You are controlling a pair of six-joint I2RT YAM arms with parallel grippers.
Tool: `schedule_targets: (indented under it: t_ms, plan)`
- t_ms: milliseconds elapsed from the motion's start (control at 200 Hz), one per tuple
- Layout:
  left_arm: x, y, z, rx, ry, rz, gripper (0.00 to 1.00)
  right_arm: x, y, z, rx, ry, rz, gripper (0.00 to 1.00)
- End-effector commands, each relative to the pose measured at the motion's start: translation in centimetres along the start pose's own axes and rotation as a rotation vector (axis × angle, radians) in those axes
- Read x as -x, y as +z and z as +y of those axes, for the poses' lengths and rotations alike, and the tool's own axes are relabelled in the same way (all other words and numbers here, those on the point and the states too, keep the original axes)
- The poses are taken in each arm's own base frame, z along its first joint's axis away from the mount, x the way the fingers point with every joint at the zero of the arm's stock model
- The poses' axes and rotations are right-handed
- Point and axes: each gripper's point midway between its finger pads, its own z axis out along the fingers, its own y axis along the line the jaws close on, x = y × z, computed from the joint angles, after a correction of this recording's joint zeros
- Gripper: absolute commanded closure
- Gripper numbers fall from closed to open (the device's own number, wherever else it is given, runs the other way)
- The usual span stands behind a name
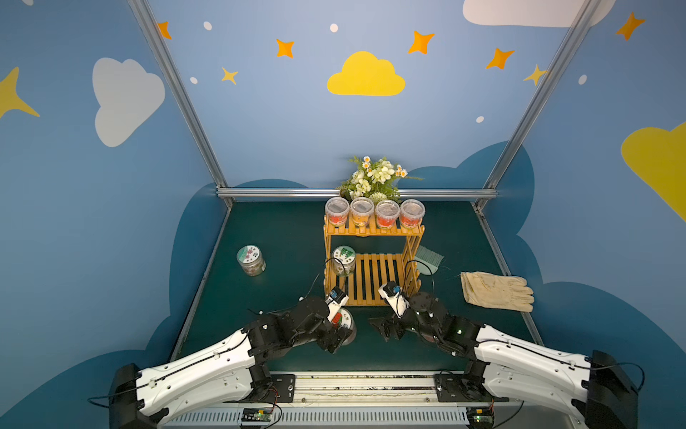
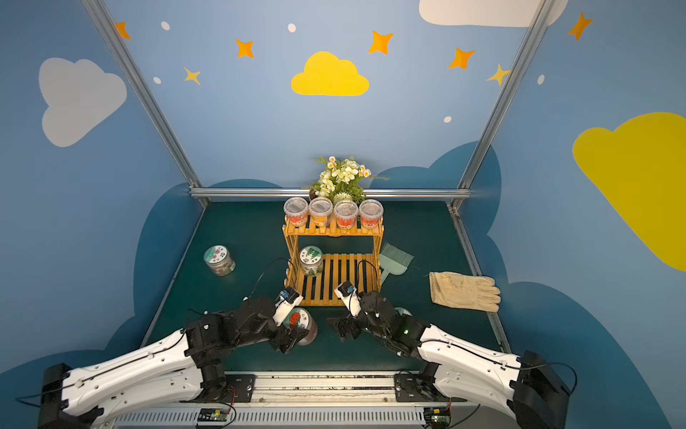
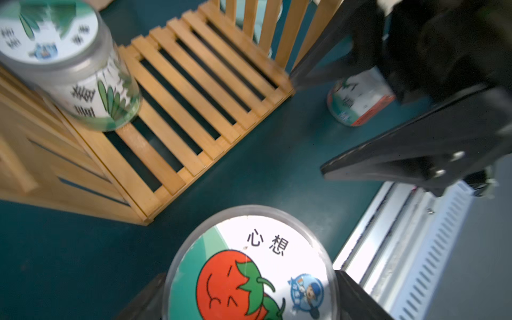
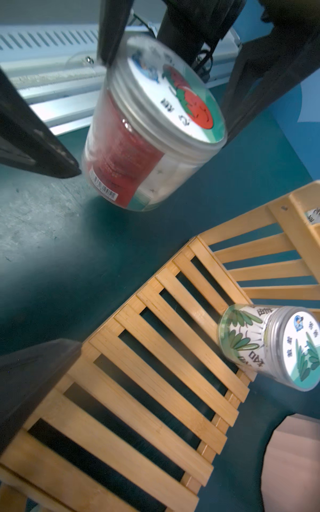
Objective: Place the seed container on the shelf
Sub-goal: Pick up the seed jar at the center of the board.
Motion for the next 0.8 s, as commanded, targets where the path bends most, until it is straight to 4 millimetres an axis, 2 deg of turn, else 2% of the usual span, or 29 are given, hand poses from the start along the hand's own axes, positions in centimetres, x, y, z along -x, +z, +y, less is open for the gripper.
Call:
schedule_targets:
  t_ms: [0,140,280,395,420,551,796]
  plan:
    - [2.6,-3.0,-1.8,-0.107,0.018,-0.056,0.22,2.8,-2.2,2.6,0.118,-0.124,-0.074,0.03]
    - [4.1,-5.2,-3.8,-0.274,0.054,-0.026,0.22,3.9,-4.2,4.7,0.226,-0.287,-0.174,0.06]
    - [6.5,-6.0,-4.2,-0.359,0.058,0.004,0.27,5.9,-5.6,6.9,0.332,-0.361,-0.202,0.11]
    - [8.7,-6.1,-4.6,-0.381,0.072,0.001,0.3,7.1,-5.0,7.6,0.365,-0.356,-0.171,0.1]
    - [9.0,-6.1,-4.6,-0.383,0.075,-0.002,0.31,8.4,-5.3,7.7,0.358,-0.365,-0.195,0.09]
    - [10.0,-6.1,-4.8,-0.388,0.095,-0.019,0.33,10.7,-4.3,7.9,0.354,-0.313,-0.252,0.07]
    - [10.3,-6.1,-4.5,-0.363,0.124,-0.021,0.34,10.7,-3.1,8.3,0.385,-0.303,-0.231,0.09]
